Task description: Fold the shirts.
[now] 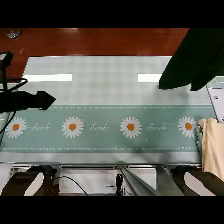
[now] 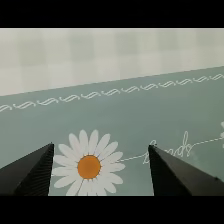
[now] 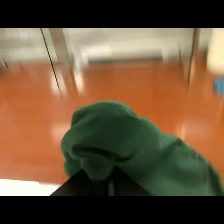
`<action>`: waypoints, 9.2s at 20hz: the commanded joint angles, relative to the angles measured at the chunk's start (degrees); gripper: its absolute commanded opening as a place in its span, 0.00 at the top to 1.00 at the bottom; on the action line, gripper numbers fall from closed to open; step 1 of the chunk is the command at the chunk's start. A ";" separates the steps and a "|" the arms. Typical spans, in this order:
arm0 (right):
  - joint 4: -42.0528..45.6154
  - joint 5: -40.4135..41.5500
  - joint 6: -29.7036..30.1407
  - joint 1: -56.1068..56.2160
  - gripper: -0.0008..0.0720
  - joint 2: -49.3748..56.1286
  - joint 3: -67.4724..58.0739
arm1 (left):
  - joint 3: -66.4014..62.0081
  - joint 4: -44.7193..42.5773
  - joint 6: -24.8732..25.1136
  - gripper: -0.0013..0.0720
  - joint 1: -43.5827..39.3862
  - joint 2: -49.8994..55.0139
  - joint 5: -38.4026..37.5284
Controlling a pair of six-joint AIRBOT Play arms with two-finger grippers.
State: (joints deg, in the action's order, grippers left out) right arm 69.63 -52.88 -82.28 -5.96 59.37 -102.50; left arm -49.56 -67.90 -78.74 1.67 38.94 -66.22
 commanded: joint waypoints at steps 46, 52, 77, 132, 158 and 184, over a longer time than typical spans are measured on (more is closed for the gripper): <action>-8.17 -1.64 -8.11 4.70 0.13 -12.76 74.18 | 13.86 31.65 4.28 0.06 -1.90 34.47 10.32; -12.55 -1.53 -6.73 15.78 0.13 -2.16 74.12 | 12.00 38.07 13.57 0.95 -2.75 34.47 12.70; -10.01 -15.89 -2.62 18.97 0.95 9.99 25.75 | -11.69 39.87 14.73 0.96 -2.51 22.97 11.52; -6.86 -35.47 3.85 -4.96 0.14 26.08 13.25 | -8.52 0.52 -2.23 0.02 2.89 32.15 -1.42; -5.53 -29.79 3.45 -7.98 0.14 -7.39 77.26 | 18.69 27.43 22.67 0.95 13.42 31.06 -5.75; -7.26 -27.91 -2.84 4.94 0.95 12.41 -2.27 | -27.19 50.51 15.32 0.95 13.42 25.97 -7.39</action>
State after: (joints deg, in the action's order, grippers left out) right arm 58.13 -77.73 -81.25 -1.13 71.77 -81.30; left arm -59.44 -24.14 -59.86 15.09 66.59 -75.40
